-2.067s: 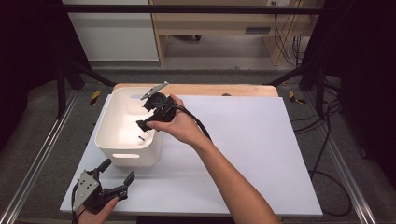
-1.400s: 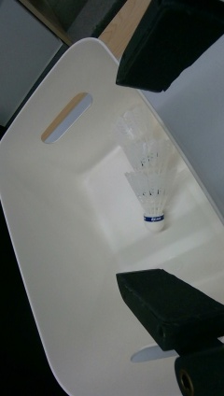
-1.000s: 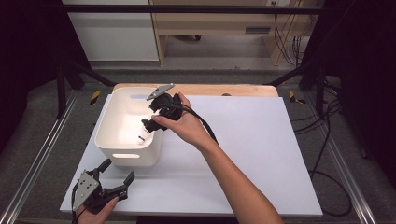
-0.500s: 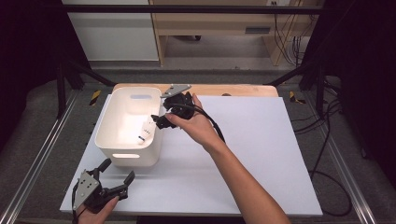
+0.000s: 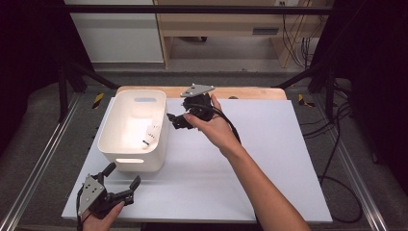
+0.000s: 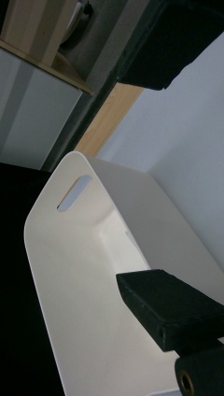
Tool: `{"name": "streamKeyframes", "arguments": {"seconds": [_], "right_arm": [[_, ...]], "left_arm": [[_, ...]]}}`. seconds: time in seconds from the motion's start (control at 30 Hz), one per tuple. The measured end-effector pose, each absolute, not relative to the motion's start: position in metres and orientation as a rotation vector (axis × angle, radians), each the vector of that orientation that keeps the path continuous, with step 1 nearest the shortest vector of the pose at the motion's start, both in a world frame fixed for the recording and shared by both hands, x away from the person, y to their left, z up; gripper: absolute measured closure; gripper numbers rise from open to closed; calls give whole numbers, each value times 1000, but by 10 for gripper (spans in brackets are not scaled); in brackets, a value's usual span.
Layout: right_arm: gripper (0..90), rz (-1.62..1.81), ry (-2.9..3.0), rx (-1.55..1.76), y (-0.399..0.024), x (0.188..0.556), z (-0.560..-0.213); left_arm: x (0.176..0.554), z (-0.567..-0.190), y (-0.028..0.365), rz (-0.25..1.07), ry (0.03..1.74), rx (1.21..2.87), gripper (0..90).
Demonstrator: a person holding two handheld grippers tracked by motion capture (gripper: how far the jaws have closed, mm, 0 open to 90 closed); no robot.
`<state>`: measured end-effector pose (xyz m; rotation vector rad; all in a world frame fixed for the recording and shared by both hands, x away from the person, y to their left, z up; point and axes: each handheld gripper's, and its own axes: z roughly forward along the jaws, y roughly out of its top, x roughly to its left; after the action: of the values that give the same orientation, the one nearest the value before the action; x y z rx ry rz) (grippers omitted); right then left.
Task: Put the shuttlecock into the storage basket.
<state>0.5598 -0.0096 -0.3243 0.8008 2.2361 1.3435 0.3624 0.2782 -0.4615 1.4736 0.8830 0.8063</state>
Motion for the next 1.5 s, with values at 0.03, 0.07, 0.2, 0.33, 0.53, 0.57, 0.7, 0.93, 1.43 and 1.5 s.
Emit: {"name": "streamKeyframes", "arguments": {"seconds": [0.03,0.07,0.2,0.33,0.53,0.57,0.7,0.93,1.43,1.5], "right_arm": [[56,1345,2222,800,-13,559,-324],[56,1344,2213,800,-15,558,-324],[56,1351,2188,816,-27,556,-323],[55,1362,2164,839,-39,551,-322],[52,1399,2128,841,-57,544,-314],[50,1406,2116,847,-60,543,-313],[53,1395,2079,865,-73,543,-312],[51,1385,2065,904,-89,542,-318],[48,1354,2059,924,-121,530,-313],[48,1356,2054,937,-125,529,-312]], "left_arm": [[362,-462,278,807,879,1476,32],[361,-462,277,808,875,1484,32],[360,-462,279,803,878,1477,32],[360,-461,282,803,895,1458,32],[360,-463,284,809,905,1458,32],[360,-463,285,810,906,1457,32],[361,-463,288,813,920,1453,32],[361,-463,292,815,921,1449,33],[360,-462,290,823,909,1452,34],[360,-462,291,823,909,1453,34]]}}
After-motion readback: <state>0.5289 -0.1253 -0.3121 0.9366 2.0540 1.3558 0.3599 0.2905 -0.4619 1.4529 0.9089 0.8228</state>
